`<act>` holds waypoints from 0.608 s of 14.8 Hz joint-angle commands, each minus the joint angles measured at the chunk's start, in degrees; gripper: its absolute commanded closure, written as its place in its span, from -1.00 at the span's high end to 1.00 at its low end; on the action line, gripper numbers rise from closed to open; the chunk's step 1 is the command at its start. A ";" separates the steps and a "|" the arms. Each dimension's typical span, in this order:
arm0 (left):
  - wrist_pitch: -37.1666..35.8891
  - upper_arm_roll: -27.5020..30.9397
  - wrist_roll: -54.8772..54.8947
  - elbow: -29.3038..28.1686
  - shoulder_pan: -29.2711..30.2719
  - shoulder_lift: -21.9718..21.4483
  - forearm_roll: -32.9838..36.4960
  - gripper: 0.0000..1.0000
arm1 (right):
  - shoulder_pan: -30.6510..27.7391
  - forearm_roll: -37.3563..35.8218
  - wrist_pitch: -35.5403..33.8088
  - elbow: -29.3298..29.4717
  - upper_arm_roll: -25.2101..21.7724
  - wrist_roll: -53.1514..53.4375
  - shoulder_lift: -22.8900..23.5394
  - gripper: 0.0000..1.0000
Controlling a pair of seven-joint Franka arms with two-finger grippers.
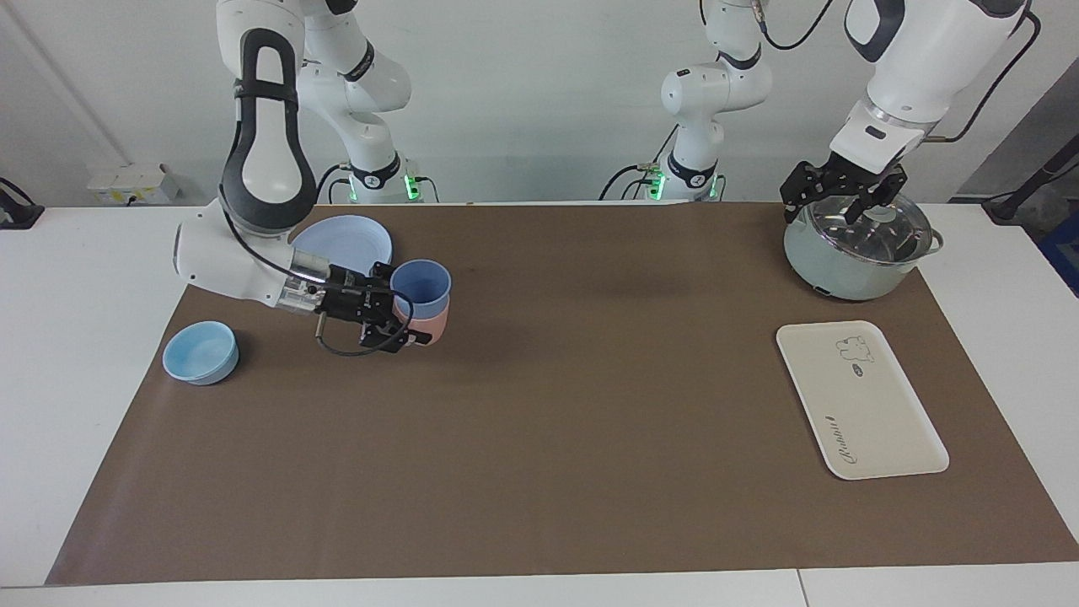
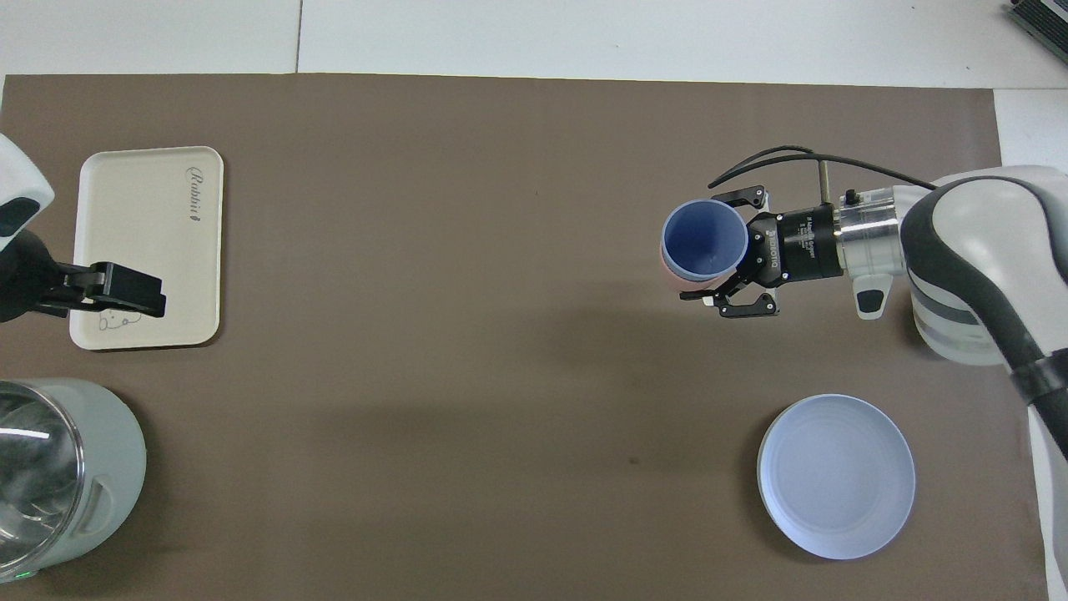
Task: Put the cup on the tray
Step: 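Lift the cups with the right gripper while the left gripper reaches over, then grasp the rim of the inner blue cup with the left gripper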
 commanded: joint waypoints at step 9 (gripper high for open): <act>29.00 -0.34 -49.81 -8.02 -22.90 -1.93 -14.45 0.87 | 11.73 -4.40 8.13 -2.16 -0.12 12.93 -9.01 -1.00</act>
